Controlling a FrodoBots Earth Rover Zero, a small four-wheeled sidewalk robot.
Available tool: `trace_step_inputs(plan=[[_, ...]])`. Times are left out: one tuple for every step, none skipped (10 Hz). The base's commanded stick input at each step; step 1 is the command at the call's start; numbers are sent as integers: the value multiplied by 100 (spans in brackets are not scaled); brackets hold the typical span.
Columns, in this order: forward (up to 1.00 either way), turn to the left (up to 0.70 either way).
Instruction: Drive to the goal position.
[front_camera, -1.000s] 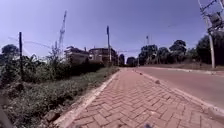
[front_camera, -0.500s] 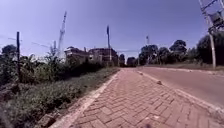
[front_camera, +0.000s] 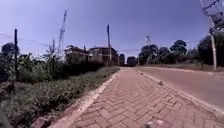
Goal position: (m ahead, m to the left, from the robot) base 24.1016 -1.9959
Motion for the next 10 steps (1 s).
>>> trace_step_inputs(plan=[[30, 0], [30, 0], [30, 0], [30, 0], [30, 0], [30, 0], [30, 0], [30, 0], [30, 0], [30, 0]])
